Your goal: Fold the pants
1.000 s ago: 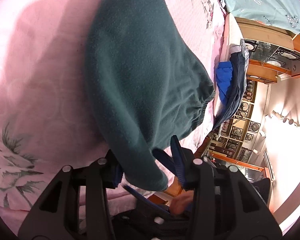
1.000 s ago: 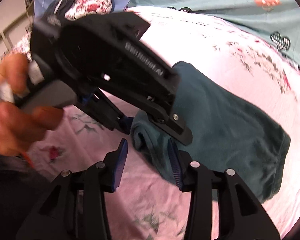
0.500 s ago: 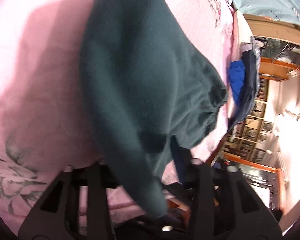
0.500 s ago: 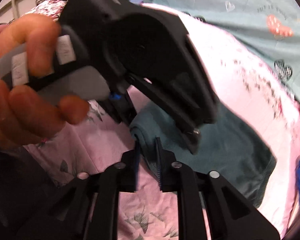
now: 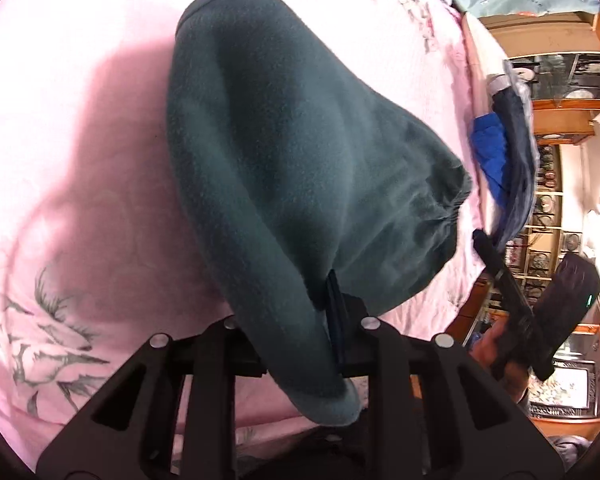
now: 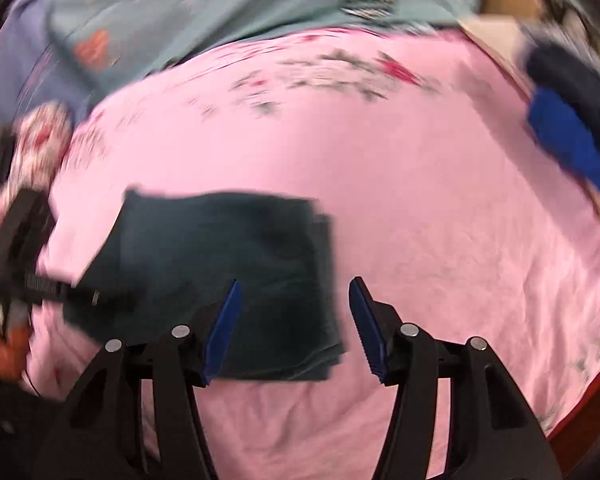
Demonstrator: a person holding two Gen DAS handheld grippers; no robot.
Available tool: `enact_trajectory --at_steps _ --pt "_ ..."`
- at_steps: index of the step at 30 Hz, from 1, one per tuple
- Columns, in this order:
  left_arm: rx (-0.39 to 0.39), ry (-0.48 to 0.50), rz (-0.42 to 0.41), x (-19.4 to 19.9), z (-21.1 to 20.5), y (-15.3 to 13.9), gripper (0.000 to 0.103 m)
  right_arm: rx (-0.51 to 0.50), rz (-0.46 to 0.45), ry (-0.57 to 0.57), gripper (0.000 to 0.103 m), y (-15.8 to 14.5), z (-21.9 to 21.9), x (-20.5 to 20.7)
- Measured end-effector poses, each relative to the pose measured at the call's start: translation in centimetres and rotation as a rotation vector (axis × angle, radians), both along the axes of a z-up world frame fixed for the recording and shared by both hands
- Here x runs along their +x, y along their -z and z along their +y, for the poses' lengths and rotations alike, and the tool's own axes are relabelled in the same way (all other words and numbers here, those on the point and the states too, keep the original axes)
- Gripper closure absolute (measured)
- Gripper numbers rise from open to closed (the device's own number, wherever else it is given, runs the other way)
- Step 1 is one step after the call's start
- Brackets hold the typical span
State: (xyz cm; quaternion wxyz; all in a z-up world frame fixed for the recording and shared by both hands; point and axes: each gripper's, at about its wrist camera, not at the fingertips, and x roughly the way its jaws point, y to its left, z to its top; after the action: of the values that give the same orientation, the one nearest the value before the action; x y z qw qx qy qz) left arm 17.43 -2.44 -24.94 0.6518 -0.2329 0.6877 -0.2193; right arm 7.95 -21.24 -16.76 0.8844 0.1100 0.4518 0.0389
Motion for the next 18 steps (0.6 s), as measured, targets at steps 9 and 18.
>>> enact_trajectory --at_steps 9,18 --pt "0.111 -0.051 0.034 -0.2 -0.1 -0.3 0.078 0.152 0.055 -0.076 0.046 2.5 -3.0 4.3" --pt "0.176 -0.088 0.058 -0.4 -0.3 -0.6 0.077 0.171 0.097 -0.25 0.046 4.6 -2.3 8.2"
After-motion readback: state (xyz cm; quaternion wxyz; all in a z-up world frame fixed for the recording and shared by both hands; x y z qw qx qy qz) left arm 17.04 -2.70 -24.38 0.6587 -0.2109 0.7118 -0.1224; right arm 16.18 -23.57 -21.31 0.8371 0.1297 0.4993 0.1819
